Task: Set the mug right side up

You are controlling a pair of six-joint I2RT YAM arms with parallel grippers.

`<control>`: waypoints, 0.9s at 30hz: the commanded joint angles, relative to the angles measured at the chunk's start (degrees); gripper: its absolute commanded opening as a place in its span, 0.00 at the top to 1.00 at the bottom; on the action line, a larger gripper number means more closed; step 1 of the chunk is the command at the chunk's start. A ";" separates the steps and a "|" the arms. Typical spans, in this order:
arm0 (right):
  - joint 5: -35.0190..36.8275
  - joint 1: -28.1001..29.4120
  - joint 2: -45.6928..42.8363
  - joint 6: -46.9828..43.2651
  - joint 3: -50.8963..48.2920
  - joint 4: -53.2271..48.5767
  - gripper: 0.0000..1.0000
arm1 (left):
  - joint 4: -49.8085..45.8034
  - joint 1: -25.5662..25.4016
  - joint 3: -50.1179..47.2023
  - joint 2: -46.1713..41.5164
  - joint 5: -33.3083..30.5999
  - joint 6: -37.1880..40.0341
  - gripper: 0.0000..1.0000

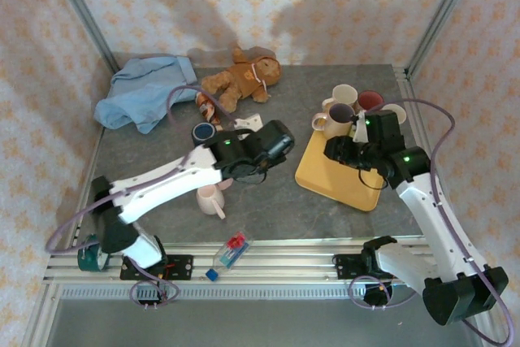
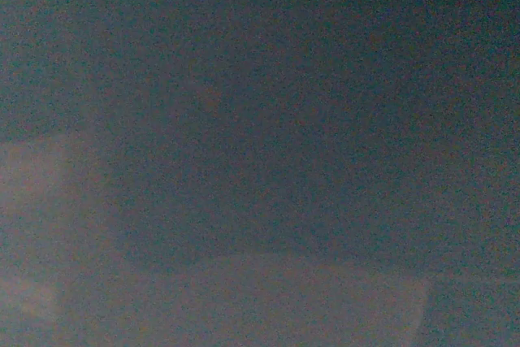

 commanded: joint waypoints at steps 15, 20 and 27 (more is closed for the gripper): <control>-20.56 1.23 1.26 32.54 0.07 38.64 0.53 | 45.10 16.59 -20.12 -25.97 27.05 38.06 1.00; -20.45 4.10 4.77 38.32 1.09 49.37 0.51 | 50.55 21.97 -18.28 -24.46 34.96 37.22 1.00; -18.66 7.85 8.85 40.97 2.35 59.20 0.52 | 57.73 26.25 -15.25 -20.05 41.82 34.06 1.00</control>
